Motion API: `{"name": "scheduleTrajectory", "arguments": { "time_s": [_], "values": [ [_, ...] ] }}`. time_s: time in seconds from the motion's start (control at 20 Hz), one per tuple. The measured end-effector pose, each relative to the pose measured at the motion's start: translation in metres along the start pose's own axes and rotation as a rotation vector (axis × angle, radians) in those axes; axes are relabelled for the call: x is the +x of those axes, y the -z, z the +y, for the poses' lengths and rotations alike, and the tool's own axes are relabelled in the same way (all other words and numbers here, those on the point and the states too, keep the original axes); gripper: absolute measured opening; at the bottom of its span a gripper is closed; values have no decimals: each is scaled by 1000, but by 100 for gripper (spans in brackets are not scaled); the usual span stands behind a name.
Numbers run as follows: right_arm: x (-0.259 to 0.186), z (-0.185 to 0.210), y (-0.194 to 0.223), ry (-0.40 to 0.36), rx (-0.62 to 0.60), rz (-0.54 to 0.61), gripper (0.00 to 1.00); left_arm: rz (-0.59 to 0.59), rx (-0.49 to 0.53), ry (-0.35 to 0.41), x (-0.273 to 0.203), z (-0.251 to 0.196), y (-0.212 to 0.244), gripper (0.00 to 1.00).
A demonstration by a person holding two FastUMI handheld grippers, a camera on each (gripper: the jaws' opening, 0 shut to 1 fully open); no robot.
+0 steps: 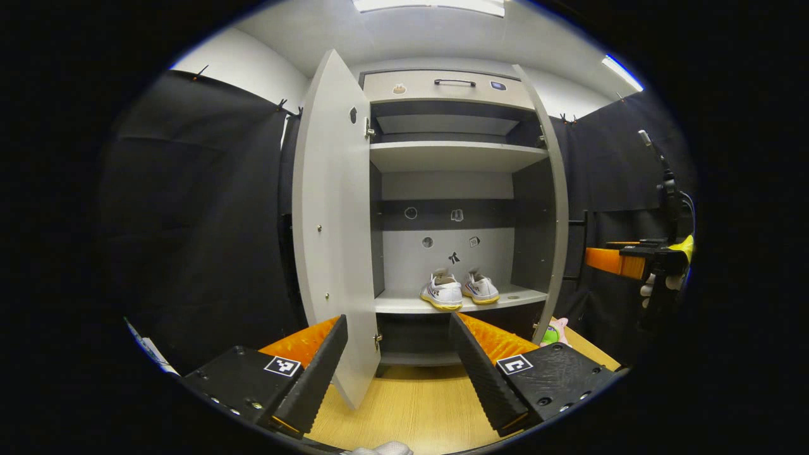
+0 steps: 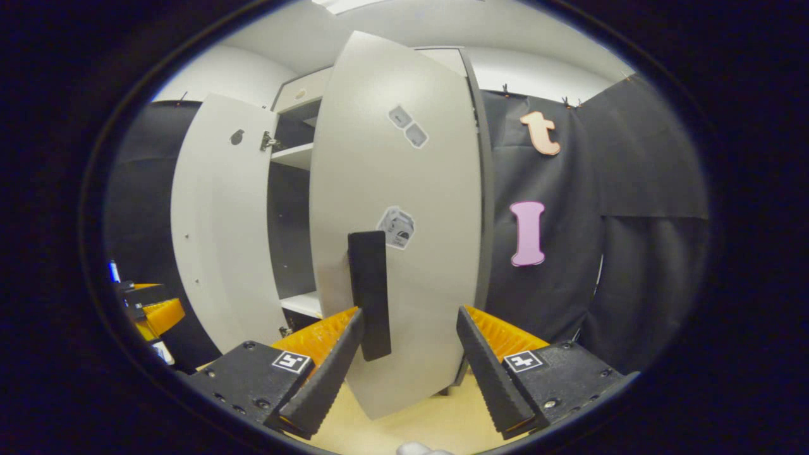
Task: Grab one shoe with the right hand and put it into the shoe cabinet, grab the other shoe with the left hand and put it into the shoe cabinet; then close the right door with the right hand and the left door with the left hand.
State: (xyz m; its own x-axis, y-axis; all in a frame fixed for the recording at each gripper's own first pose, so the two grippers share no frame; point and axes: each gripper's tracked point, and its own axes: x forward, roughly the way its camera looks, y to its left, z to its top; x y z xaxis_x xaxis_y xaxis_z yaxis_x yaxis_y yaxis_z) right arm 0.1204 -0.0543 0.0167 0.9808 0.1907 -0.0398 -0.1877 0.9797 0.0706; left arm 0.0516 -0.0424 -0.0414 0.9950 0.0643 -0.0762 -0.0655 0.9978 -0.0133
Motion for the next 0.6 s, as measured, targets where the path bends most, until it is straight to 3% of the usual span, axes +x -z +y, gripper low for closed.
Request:
{"name": "scheduleTrajectory", "arguments": {
  "time_s": [0.1, 0.25, 0.6],
  "values": [
    [-4, 14, 2, -19, 1, -3, 96, -3, -4, -4, -2, 6, 0, 96],
    [-11, 33, 8, -41, -11, 4, 96, 2, -9, -1, -1, 12, 1, 100],
    [-31, 67, 17, -39, 2, 22, 96, -5, -11, 9, 2, 44, 0, 97]
  ]
}}
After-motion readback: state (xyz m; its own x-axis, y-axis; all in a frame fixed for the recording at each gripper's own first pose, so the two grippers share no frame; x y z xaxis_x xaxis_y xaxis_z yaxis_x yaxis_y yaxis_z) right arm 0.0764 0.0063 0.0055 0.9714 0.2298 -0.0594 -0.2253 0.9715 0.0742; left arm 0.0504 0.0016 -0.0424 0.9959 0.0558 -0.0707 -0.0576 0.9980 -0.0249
